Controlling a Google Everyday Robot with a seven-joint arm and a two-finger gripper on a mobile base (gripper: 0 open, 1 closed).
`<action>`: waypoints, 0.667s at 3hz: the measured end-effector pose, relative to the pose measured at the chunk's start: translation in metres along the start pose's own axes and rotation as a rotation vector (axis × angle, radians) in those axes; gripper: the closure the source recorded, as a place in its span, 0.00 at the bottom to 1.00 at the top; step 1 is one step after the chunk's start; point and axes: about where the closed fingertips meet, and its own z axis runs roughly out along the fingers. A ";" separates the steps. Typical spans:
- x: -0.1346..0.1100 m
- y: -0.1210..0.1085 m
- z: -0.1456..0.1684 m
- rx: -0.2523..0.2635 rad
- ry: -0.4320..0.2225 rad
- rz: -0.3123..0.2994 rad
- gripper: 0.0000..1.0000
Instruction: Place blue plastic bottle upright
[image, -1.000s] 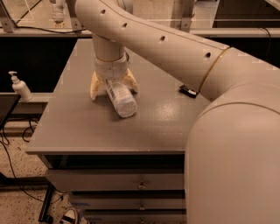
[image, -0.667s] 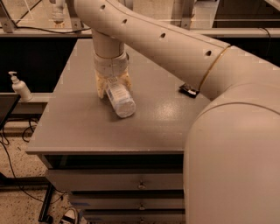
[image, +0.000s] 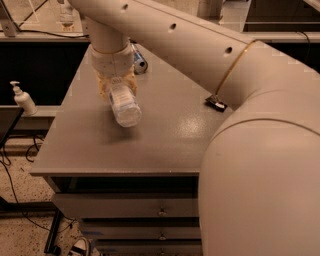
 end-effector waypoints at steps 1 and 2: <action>-0.009 -0.032 -0.052 0.046 0.061 -0.061 1.00; -0.004 -0.036 -0.054 0.059 0.082 -0.063 1.00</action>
Offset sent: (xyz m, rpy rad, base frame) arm -0.0209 0.0245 0.0464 0.0452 -0.0466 0.0601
